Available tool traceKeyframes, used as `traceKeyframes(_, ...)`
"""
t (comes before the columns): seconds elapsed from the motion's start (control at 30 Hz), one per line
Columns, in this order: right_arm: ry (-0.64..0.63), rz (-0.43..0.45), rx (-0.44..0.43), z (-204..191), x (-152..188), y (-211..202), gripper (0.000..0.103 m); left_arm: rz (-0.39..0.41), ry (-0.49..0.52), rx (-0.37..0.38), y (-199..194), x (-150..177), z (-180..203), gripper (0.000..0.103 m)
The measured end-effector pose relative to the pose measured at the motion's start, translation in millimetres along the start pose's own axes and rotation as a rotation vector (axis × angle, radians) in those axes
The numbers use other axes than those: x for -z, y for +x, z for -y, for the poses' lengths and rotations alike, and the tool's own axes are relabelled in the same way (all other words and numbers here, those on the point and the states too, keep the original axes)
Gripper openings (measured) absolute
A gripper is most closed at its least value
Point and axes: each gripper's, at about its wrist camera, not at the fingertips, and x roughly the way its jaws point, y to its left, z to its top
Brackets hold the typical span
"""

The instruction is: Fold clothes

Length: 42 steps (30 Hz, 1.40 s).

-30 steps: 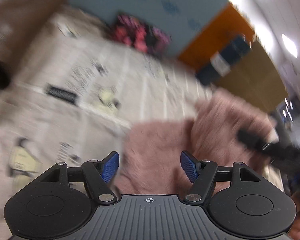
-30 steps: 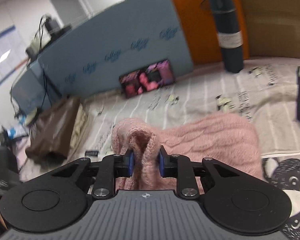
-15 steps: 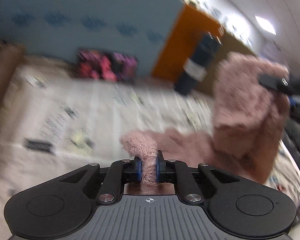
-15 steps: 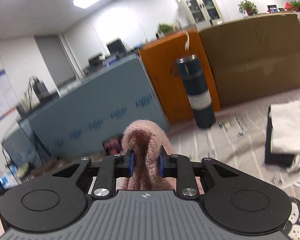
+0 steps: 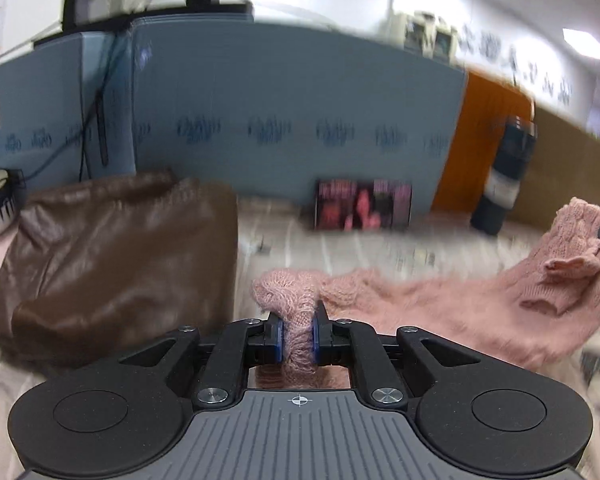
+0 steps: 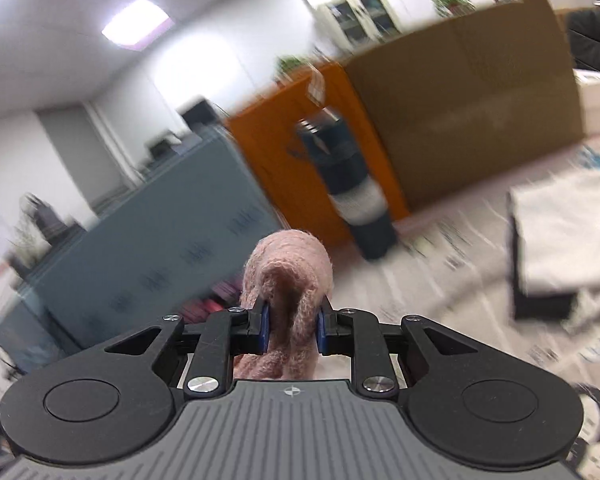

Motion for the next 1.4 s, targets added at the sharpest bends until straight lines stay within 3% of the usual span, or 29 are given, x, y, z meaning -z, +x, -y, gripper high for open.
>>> traceKeyframes(0.17, 0.005, -0.103, 0.132, 29.4, 25.0, 20.6, 0.019, -0.094, 0.085, 0.004, 15.5, 18.5, 0.0, 0.013)
traceKeyframes(0.23, -0.004, -0.13, 0.159, 35.3, 30.7, 24.8, 0.02, -0.12, 0.111, 0.0, 19.6, 21.2, -0.1, 0.018)
traceKeyframes(0.3, -0.033, -0.124, 0.202, 35.6, 32.1, 22.2, 0.032, -0.14, 0.133, 0.003, 20.0, 23.7, -0.4, 0.021)
traceKeyframes(0.37, -0.086, -0.089, 0.265, 31.8, 31.5, 14.1, 0.057, -0.139, 0.146, 0.009, 17.0, 21.4, -2.3, 0.026)
traceKeyframes(0.43, -0.158, -0.038, 0.304, 23.7, 29.6, 2.4, 0.063, -0.124, 0.181, 0.005, 11.5, 18.1, -0.6, 0.031)
traceKeyframes(0.53, -0.243, -0.039, 0.228, 8.9, 28.4, -4.3, 0.074, -0.069, 0.234, 0.028, 3.2, 10.5, 1.4, 0.043)
traceKeyframes(0.57, -0.268, -0.071, 0.184, 3.0, 31.4, -1.5, 0.08, -0.048, 0.248, 0.044, 2.2, 7.5, 2.7, 0.046)
traceKeyframes(0.67, -0.336, -0.191, 0.078, -14.0, 46.2, 16.6, 0.082, -0.027, 0.283, 0.116, 7.0, -2.8, 8.4, 0.061)
traceKeyframes(0.73, -0.381, -0.281, 0.05, -24.7, 59.2, 34.5, 0.084, -0.036, 0.289, 0.172, 17.2, -7.8, 11.0, 0.066)
traceKeyframes(0.8, -0.436, -0.349, 0.083, -32.9, 75.5, 51.2, 0.084, -0.064, 0.282, 0.218, 29.7, -13.8, 14.4, 0.069)
traceKeyframes(0.9, -0.472, -0.358, 0.144, -34.8, 85.9, 60.5, 0.083, -0.073, 0.264, 0.301, 39.9, -22.2, 24.7, 0.07)
traceKeyframes(0.93, -0.464, -0.352, 0.146, -33.7, 85.8, 59.7, 0.077, -0.074, 0.261, 0.329, 42.6, -24.5, 29.7, 0.07)
traceKeyframes(1.0, -0.477, -0.336, 0.172, -30.3, 84.7, 57.6, 0.053, -0.086, 0.269, 0.371, 50.4, -27.5, 40.9, 0.072)
traceKeyframes(1.03, -0.475, -0.328, 0.185, -26.3, 81.8, 56.1, 0.034, -0.093, 0.276, 0.39, 54.5, -28.3, 46.7, 0.072)
traceKeyframes(1.07, -0.466, -0.321, 0.197, -21.2, 77.7, 54.4, 0.022, -0.106, 0.277, 0.412, 59.4, -28.9, 51.7, 0.072)
traceKeyframes(1.23, -0.349, -0.21, 0.219, 4.8, 43.4, 25.7, 0.019, -0.192, 0.288, 0.507, 86.4, -30.1, 77.1, 0.071)
traceKeyframes(1.37, -0.297, -0.097, 0.33, 33.2, 13.7, 0.8, 0.019, -0.236, 0.315, 0.516, 99.2, -25.0, 89.4, 0.067)
traceKeyframes(1.4, -0.277, -0.078, 0.371, 43.8, 8.3, -2.3, 0.019, -0.238, 0.32, 0.515, 99.3, -23.6, 89.8, 0.061)
